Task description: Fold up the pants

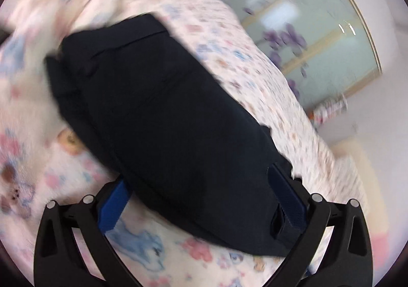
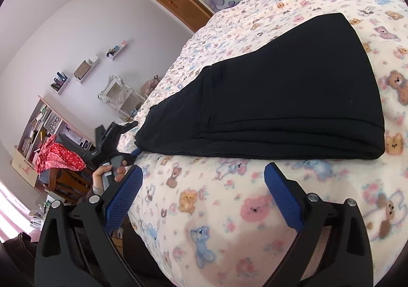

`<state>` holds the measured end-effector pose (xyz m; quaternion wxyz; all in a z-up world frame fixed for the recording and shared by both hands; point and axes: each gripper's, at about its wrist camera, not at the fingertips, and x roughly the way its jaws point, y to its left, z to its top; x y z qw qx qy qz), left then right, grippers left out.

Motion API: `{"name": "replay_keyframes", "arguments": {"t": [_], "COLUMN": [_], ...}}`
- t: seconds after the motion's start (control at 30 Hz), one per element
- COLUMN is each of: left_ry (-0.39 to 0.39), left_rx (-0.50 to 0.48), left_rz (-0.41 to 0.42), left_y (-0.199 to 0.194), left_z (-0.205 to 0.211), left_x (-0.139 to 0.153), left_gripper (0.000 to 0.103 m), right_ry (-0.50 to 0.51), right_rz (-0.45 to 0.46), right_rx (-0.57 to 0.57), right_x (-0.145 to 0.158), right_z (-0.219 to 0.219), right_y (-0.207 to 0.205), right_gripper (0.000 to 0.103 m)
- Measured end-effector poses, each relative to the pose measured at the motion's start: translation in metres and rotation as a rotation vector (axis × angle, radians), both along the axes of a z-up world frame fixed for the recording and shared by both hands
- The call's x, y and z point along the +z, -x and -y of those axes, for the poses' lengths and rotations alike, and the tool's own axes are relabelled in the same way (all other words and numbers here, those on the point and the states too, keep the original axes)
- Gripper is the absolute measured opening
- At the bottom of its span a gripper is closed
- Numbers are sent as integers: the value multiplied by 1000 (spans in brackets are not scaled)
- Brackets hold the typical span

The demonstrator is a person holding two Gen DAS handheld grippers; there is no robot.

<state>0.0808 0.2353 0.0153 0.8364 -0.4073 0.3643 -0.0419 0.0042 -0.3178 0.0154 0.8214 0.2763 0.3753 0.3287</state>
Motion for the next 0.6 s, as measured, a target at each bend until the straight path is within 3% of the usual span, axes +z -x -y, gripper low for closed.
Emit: {"name": "replay_keyframes", "arguments": {"t": [0.17,0.27,0.33,0.47,0.53,0.6], "left_ry": [213,288,301,319,331,359], "left_rx": [112,148,179,211,235,250], "left_rz": [79,92,55,11,-27,-55], "left_y": [7,5,4,4,10,10], "left_z": [-31,-36,-39,-41,-48,-53], "left_x": [-11,-14,-20,-26,-35,-43], "left_gripper": [101,95,76,56,30,22], "right_ry": [-17,-25,-19,-11,0,9], "right_rz": [-4,-3,5,15,31,61], "right_rx": [-10,-9,-6,-6,-35,-89], "right_x": [0,-1,0,2,4,9], "right_z": [4,4,4,2,5,11], "right_y": [0,1,3,6,7,9], "right_gripper": [98,98,98,98,98,98]}}
